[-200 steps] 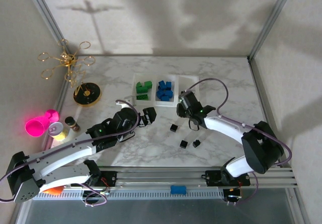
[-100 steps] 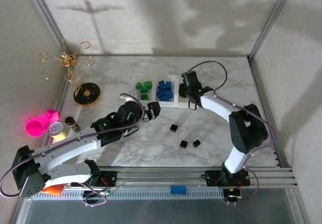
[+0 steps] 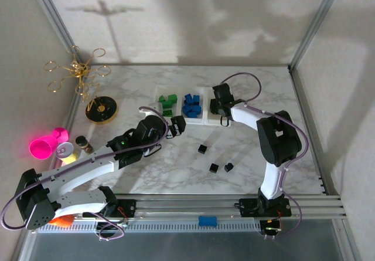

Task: Sort the legos into containers by color
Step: Place the lego in the container, then pick up the lego from the center of the table.

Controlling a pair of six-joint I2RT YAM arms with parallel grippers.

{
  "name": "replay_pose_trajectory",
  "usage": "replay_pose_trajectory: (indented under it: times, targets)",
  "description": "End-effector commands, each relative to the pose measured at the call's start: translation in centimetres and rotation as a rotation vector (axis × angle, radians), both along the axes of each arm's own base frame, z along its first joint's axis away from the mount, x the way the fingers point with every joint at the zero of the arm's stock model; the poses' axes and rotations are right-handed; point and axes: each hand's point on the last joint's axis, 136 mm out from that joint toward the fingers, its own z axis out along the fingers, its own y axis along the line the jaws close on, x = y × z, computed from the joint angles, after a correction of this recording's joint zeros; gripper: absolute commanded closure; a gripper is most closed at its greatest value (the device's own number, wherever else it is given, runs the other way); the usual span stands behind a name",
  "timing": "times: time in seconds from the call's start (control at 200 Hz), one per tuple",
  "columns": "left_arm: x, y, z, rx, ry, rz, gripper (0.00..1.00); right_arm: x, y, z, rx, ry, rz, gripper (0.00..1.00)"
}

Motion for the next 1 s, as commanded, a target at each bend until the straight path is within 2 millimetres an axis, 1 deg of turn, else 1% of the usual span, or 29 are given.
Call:
replay_pose_trajectory:
  times: [0.0,0.12,0.24,0.385,0.526,0.596,0.771,0.861,0.946,0.996]
  targets:
    - [0.7,0.2,0.8,0.0,-0.025,0.013,0.0,1.0,0.6,0.8,0.017,-0.028,0.02,0.6]
    - [0.8,0.3,0.6,0.006,-0.021,0.013,0.0,1.0,0.8,1.3,0.027,-0.038,0.032,0.56]
    - [0.8,0.3,0.5,-0.001,-0.02,0.012,0.0,0.9,0.7,1.8,0.022,-0.043,0.037,0.54]
    - [0.8,0.3,0.5,-0.009,-0.017,0.008,0.0,0.4,0.6,4.2,0.048,-0.084,0.044,0.53]
    - [0.6,0.3,0.2,-0.006,-0.007,0.002,0.0,-0.9,0.1,5.6,0.055,-0.089,0.039,0.52]
    - [0.5,0.5,-0.1,-0.003,-0.001,0.005,0.0,-1.9,0.1,6.4,0.072,-0.092,0.049,0.51]
    - [0.1,0.8,-1.1,-0.003,0.025,0.013,0.0,-5.2,0.5,6.9,0.087,-0.086,0.067,0.49]
    - [-0.2,0.9,-1.4,-0.018,0.033,0.01,0.0,-7.4,1.1,6.5,0.098,-0.064,0.086,0.49]
    - [-0.5,1.3,-1.7,-0.02,0.034,0.022,0.0,-9.5,1.6,5.5,0.098,-0.034,0.105,0.48]
    - [-0.7,1.6,-1.9,-0.02,0.036,0.027,0.0,-11.0,2.4,4.8,0.102,-0.023,0.139,0.48]
